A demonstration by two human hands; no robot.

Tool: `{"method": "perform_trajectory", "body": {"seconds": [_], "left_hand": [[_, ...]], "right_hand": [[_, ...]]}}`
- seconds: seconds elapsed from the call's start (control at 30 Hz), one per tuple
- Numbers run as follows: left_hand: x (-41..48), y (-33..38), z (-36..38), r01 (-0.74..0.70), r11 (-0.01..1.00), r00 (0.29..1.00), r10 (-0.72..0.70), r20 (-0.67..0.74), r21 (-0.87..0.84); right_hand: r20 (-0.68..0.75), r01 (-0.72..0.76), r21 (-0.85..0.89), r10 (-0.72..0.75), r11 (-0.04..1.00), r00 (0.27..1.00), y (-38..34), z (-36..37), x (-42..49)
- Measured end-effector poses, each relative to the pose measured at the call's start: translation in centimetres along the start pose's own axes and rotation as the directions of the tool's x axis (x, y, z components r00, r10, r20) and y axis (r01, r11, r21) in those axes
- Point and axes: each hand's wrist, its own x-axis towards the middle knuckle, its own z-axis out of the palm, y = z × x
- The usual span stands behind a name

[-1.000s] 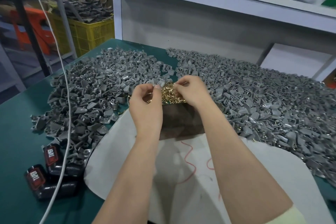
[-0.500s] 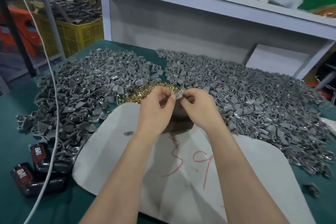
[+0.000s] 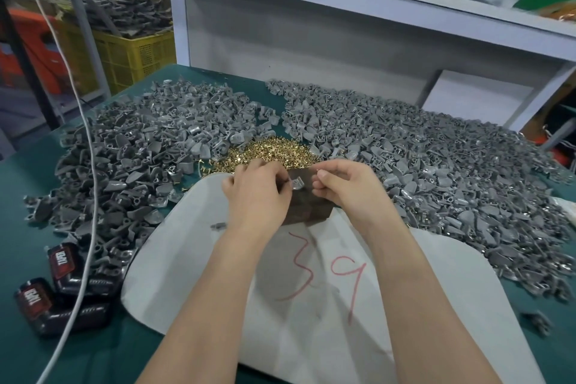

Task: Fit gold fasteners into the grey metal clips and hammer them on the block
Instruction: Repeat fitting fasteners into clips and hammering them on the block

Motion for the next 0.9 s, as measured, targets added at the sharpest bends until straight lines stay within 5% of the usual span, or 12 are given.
{"method": "perform_trajectory", "body": {"seconds": [0.23,0.4,0.53,0.9], "left_hand": [[0.1,0.0,0.2,0.014,1.000,1.000,-0.014,0.010,0.014],[0.2,-0.1,0.3,0.017,1.000,1.000,-0.017,0.016,0.010],[0.2,-0.2,0.4,0.003,1.000,1.000,-0.003,0.007,0.005],[0.2,-0.3,0.4,-0.011,1.000,1.000,0.011,0.006,-0.008]], "right_hand": [[-0.006,0.017,0.042,-0.017,0.999,1.000,0.1,0.8,0.3],[-0.033,0.198,-0.466,-0.240,0.863,0.970,0.5,1.7,1.1],[-0.001,0.201,-0.594,-0.250,0.779,0.968,1.2,2.1,1.2],[-0.013,0.233,-0.617,-0.306,0.752,0.952,2.2,2.3,1.2]]}}
